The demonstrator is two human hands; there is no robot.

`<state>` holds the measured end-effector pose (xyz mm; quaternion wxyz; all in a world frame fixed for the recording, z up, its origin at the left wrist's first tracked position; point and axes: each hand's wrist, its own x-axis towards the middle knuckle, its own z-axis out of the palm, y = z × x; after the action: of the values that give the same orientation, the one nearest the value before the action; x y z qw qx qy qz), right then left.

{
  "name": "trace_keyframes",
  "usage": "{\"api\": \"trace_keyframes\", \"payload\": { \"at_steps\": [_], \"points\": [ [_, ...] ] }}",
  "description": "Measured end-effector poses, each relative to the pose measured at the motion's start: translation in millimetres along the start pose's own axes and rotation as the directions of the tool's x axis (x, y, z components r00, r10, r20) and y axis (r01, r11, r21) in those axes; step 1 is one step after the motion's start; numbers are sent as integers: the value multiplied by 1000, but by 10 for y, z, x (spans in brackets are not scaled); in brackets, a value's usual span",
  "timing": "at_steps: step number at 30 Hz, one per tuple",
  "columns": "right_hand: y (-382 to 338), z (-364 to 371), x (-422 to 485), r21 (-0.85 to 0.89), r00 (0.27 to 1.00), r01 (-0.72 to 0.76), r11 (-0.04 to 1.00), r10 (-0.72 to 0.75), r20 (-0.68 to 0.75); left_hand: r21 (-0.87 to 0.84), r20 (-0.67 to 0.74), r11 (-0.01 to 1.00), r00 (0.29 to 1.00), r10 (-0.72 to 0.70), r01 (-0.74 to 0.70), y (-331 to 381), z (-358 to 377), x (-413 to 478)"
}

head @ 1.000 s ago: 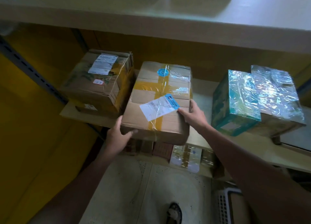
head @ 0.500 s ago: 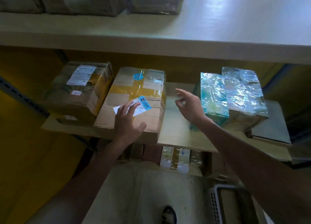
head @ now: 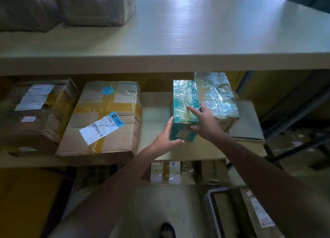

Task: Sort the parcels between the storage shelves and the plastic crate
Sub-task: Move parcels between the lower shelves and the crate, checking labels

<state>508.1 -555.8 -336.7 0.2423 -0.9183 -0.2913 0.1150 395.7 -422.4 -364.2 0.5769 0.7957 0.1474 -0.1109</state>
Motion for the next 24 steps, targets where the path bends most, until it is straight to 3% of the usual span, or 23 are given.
{"api": "trace_keyframes", "payload": {
  "at_steps": [3,6,10,13,17,19,24],
  "points": [
    [-49,13,-38,27,998,34,999,-33,-56,-32,-60,999,998,26,-28,-61,-36,-46],
    [-122,-145,-61,272,996,27,962,-4,-87,78,-204,991,972,118,-104,-72,-143,-131],
    [-337,-407,-77,590,994,25,807,43,-101,179,-270,966,935,230,-186,-17,-297,-346],
    [-464,-508,-136,632,999,-38,774,46,3,253,-250,924,904,348,-286,-50,-407,-534],
    [-533,-533,-189,630,992,-110,769,126,19,253,-226,878,857,463,-407,23,-446,-754],
    [-560,-536,-232,692,986,-153,705,156,59,183,-245,890,857,453,-418,83,-418,-816],
    [-565,-317,-396,877,991,-133,462,72,112,-104,-302,962,930,210,-252,196,-260,-904]
  ]
}}
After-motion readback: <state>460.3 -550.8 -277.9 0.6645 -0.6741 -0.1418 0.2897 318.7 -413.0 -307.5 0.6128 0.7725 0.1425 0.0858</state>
